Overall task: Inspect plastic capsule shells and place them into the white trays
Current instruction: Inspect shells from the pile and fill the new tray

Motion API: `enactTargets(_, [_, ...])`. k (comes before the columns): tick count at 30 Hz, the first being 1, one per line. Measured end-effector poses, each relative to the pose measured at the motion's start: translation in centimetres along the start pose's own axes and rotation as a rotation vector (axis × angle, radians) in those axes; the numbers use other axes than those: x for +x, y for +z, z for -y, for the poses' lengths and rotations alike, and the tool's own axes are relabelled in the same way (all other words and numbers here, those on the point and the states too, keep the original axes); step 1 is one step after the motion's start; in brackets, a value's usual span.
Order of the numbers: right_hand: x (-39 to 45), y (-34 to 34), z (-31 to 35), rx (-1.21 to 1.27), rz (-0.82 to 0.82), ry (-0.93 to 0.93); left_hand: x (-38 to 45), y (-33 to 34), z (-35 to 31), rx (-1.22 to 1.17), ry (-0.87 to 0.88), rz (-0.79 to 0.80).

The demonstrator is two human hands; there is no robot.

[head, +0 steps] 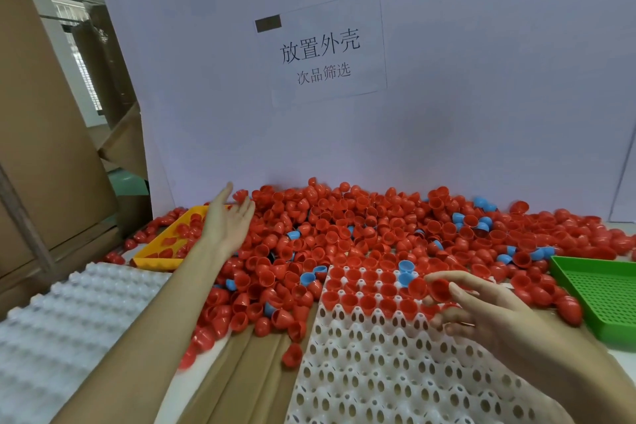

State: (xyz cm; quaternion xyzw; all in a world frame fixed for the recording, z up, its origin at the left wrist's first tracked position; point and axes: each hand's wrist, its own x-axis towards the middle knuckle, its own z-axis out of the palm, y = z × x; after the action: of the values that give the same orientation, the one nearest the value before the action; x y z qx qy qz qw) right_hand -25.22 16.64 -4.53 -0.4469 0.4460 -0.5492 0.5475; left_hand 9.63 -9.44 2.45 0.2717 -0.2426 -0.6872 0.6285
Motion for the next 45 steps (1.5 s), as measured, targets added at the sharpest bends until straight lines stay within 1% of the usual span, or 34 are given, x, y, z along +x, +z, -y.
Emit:
enactTargets(1, [0.0,0.0,0.1,-0.002,0.000,0.001,0.1,0.2,0.2,0.023,0.023,0.017])
enactTargets(3, [-0.1,0.1,0.2,-0.013,0.004,0.001,-0.5,0.4,1.6,0.180,0.037,0.064])
enactTargets(5, [-0.2,0.2,0.2,-0.005,0.010,-0.004,-2.1,0.3,3.8,0.382,0.056,0.123])
enactTargets(7, [-0.3,0.2,0.2,0.018,0.015,-0.018,-4.5,0.4,5.9,0.612,0.126,0.185])
enactTargets(9, [-0.3,0.2,0.2,0.032,0.022,-0.027,-7.4,1.0,7.9,0.823,0.161,0.323])
enactTargets(12, [-0.4,0.1,0.3,0.051,0.036,-0.027,-11.7,2.5,11.0,1.052,0.157,0.655])
enactTargets(14, [-0.5,0.1,0.3,0.052,0.049,-0.025,-13.7,3.2,13.2,1.144,0.146,0.832])
enactTargets(15, [-0.5,0.1,0.3,0.051,0.056,-0.019,-14.4,3.4,14.2,1.149,0.135,0.881])
enactTargets(16, [-0.6,0.2,0.2,0.052,0.063,-0.007,-14.9,3.5,15.1,1.130,0.127,0.894])
enactTargets(17, [-0.6,0.2,0.2,0.054,0.069,0.005,-15.1,3.4,15.8,1.106,0.141,0.887])
enactTargets(21, [-0.6,0.2,0.1,0.034,0.092,0.031,-15.0,2.9,16.7,1.059,0.287,0.822])
enactTargets(25, [-0.5,0.4,-0.1,-0.033,0.139,0.019,-14.9,2.2,16.4,1.031,0.348,0.797])
enactTargets(29, [-0.5,0.6,-0.1,-0.075,0.176,0.012,-15.1,2.1,16.2,1.081,0.453,0.737])
enactTargets(34, [-0.6,0.7,-0.1,-0.124,0.226,0.000,-15.7,2.1,16.0,1.065,0.381,0.772])
enactTargets(38, [-0.7,0.7,0.0,-0.177,0.295,0.007,-15.8,2.1,16.0,1.090,0.346,0.742])
enactTargets(41, [-0.9,0.3,0.6,-0.178,0.225,-0.008,-14.8,1.9,14.1,1.122,0.325,0.682])
enactTargets(42, [-0.9,0.1,0.7,-0.165,0.178,-0.018,-14.1,1.5,13.0,1.166,0.357,0.646])
enactTargets(45, [-0.8,-0.6,0.9,-0.135,0.028,-0.036,-12.1,-0.1,9.8,1.399,0.574,0.554])
